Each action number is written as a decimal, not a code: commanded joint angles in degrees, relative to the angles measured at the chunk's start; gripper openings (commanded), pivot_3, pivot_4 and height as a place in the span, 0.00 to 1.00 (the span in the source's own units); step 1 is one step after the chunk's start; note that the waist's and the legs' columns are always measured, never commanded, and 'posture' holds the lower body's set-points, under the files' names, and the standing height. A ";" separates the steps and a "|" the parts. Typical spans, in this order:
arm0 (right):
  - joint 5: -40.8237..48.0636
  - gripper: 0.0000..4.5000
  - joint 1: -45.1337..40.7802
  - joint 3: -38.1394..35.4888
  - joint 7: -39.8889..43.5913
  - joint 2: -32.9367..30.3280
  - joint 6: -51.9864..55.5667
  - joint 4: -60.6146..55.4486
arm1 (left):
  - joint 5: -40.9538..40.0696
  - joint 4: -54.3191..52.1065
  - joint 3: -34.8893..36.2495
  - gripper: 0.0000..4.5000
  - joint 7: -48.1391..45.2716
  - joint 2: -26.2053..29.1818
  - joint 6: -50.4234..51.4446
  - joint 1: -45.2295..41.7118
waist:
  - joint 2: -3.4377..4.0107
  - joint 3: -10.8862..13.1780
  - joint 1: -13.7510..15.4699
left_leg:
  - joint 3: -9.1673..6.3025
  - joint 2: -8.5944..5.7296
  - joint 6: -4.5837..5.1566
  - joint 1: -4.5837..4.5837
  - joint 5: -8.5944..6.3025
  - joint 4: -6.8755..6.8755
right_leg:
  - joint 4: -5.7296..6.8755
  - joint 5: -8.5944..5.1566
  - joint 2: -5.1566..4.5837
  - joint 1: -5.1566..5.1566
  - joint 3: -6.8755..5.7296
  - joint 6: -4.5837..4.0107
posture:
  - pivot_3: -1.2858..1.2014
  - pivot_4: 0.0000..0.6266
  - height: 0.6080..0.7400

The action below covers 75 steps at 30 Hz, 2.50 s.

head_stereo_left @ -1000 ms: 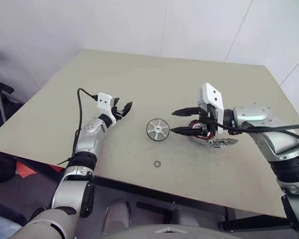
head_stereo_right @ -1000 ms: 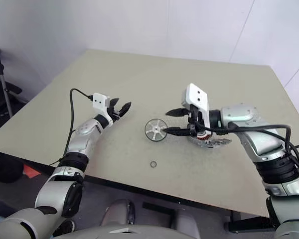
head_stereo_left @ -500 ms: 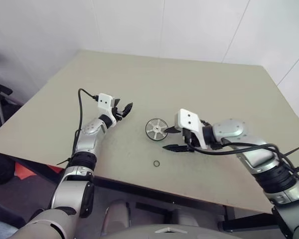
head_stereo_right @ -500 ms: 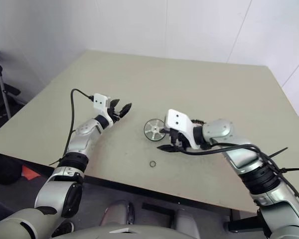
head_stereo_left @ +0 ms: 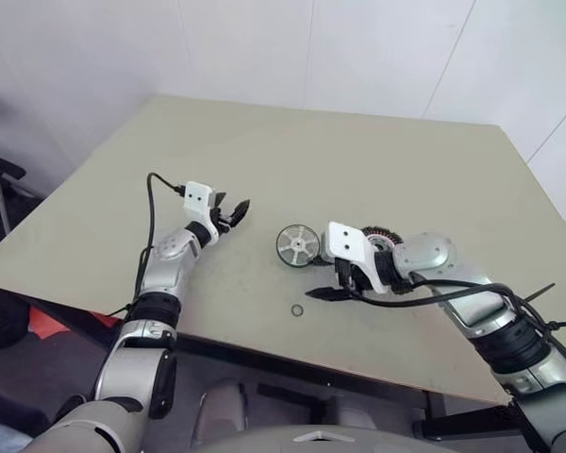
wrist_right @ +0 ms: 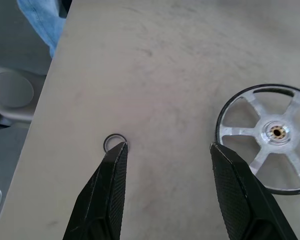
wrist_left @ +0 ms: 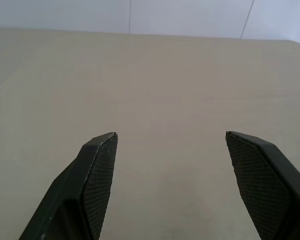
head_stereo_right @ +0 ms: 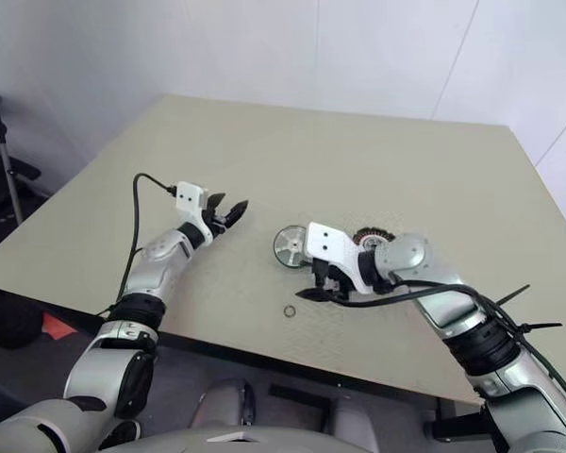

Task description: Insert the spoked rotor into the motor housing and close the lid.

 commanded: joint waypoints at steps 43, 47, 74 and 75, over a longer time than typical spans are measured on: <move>-7.17 0.65 3.65 6.53 0.40 2.56 -5.83 3.37 | -0.02 -7.97 -0.91 0.82 -0.63 2.84 4.54 1.74 | 0.00 0.00 -0.24 | 0.01 -0.02 -0.05 0.08 0.02 -0.33 | -0.29 -0.05 0.02 0.05 0.01 0.08 | 0.52 0.00 1.00; -7.54 0.65 3.93 6.71 0.95 2.78 -7.55 3.89 | 0.10 -8.28 -0.98 0.82 -0.67 2.89 4.86 1.75 | 0.00 0.00 -0.33 | 0.01 -0.02 -0.05 0.14 0.02 -0.36 | -0.32 -0.04 0.02 0.12 0.01 0.07 | 0.52 0.00 1.00; -6.23 0.65 2.57 4.57 8.38 1.63 -14.39 4.25 | -0.01 -8.53 -0.95 0.82 0.47 2.13 4.60 2.55 | -0.05 -0.03 -1.32 | 0.01 -0.08 -0.02 0.53 0.00 -0.77 | -0.90 0.03 0.04 0.62 -0.02 -0.04 | 0.52 0.00 1.00; -5.75 0.65 2.41 4.25 8.73 1.47 -13.90 3.46 | 0.02 -8.34 -1.00 0.82 0.49 2.03 4.50 2.45 | -0.05 -0.03 -1.33 | 0.01 -0.08 -0.02 0.51 0.00 -0.77 | -0.90 0.03 0.04 0.62 -0.02 -0.04 | 0.52 0.00 1.00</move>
